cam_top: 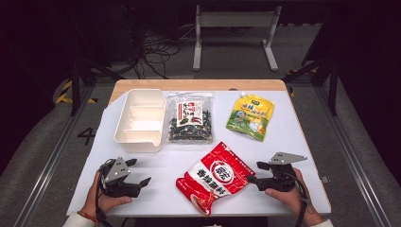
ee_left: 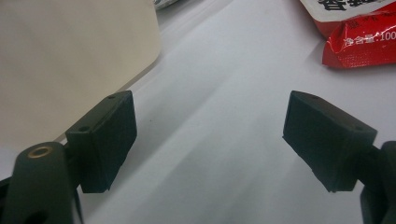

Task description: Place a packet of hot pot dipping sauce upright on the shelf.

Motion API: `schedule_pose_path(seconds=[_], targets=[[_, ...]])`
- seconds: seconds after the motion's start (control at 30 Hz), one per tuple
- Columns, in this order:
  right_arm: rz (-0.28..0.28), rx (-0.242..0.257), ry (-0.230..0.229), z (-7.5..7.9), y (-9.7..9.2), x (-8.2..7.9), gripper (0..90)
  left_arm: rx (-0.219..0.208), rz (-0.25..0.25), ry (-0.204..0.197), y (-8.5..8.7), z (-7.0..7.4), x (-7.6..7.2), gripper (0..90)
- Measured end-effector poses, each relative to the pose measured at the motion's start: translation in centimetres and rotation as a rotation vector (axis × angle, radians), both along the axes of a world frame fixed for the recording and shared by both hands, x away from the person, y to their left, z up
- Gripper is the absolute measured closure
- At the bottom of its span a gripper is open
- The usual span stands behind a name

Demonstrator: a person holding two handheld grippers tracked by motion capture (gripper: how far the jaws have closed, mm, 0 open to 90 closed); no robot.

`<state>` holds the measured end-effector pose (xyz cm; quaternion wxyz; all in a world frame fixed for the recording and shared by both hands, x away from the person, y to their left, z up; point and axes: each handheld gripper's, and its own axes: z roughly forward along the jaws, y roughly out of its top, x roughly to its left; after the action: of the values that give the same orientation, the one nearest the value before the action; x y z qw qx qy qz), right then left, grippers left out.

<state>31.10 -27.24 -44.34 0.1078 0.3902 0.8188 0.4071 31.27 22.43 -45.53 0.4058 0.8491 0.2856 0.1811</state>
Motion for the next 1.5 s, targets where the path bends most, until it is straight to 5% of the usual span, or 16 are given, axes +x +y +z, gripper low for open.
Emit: schedule_pose_path(seconds=[0.27, 0.4, 0.53, 0.67, 0.93, 1.1, 1.3, 1.5], targets=[[0.043, 0.011, 0.059, -1.1, 0.9, 0.2, 33.4, 0.0, -0.03, -0.003, -0.8, 0.2, 0.3, 18.2], [0.064, 0.038, 0.074, -1.2, 1.1, 0.2, 43.9, 0.0, -0.044, 0.002, -1.2, 0.3, 0.5, 18.1], [0.105, 0.043, 0.068, -1.5, 2.0, 0.4, 69.3, 0.035, -0.072, 0.006, -2.3, 0.1, 0.7, 17.8], [0.127, 0.073, 0.051, -1.3, 2.6, 1.3, 84.4, 0.03, -0.111, 0.026, -3.5, 0.2, 1.1, 17.9], [0.165, 0.065, -0.028, -0.2, 4.2, 2.4, 89.6, -0.017, -0.195, 0.085, -6.3, 0.3, 1.9, 19.9], [0.195, 0.07, -0.147, 1.7, 5.3, 2.2, 89.8, -0.064, -0.257, 0.155, -8.5, 0.2, 2.8, 19.7], [0.22, 0.076, -0.227, 3.0, 6.1, 2.0, 89.8, -0.044, -0.274, 0.161, -9.7, 0.1, 3.4, 18.9], [0.243, 0.089, -0.293, 4.0, 7.1, 1.9, 89.8, -0.072, -0.304, 0.186, -10.7, 0.0, 3.8, 23.0]])
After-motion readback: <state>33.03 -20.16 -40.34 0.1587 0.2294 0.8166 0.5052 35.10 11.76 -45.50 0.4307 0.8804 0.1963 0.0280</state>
